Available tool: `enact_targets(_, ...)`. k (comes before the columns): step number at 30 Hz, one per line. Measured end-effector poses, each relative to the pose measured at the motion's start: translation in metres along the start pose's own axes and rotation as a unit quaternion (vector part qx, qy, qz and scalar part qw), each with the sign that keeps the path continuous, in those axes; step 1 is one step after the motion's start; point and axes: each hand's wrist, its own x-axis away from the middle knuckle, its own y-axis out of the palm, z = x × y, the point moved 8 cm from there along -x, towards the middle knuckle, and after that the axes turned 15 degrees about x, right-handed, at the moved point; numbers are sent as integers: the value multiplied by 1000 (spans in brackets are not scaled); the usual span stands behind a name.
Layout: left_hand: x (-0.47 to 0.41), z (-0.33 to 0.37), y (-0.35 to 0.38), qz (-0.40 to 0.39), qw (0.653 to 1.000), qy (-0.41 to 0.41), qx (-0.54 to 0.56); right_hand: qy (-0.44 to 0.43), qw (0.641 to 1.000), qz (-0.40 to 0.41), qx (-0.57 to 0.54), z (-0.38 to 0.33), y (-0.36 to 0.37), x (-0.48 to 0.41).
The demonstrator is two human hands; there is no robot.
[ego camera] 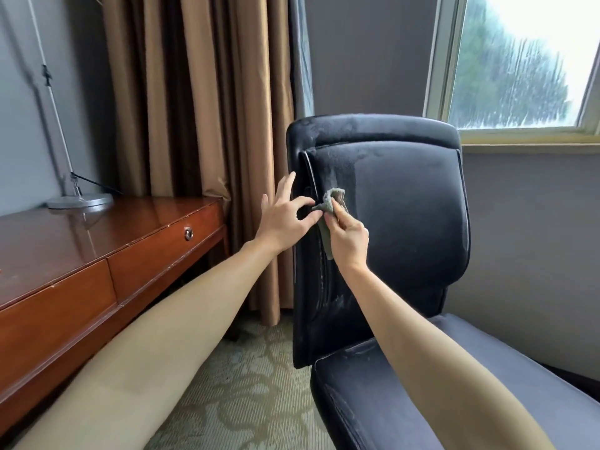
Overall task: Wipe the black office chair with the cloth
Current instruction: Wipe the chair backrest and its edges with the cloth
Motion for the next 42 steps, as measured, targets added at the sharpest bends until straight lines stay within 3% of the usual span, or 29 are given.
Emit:
enact_targets(5, -9, -3, 3, 23, 999, -21, 17, -10, 997, -73, -2, 2, 1, 2)
enact_targets(11, -17, 4, -13, 75, 997, 31, -20, -73, 989, -121, 48, -10, 6, 6)
enact_targets(21, -53, -9, -62, 142, 989, 40, -17, -205, 924, -48, 318, -45, 34, -25)
enact_targets(28, -78, -26, -76, 192, 981, 13, -1, -252, 905, -13, 341, -76, 40, -64)
enact_targets(31, -68, -11, -57, 151, 977, 135, -60, -259, 906, -10, 335, -71, 41, -66)
enact_targets(35, -58, 8, -31, 90, 931, 302, -184, -263, 914, -11, 309, -67, 34, -69)
enact_targets(42, -66, 11, -25, 113, 894, 343, -264, -225, 917, -8, 330, -46, 17, -69)
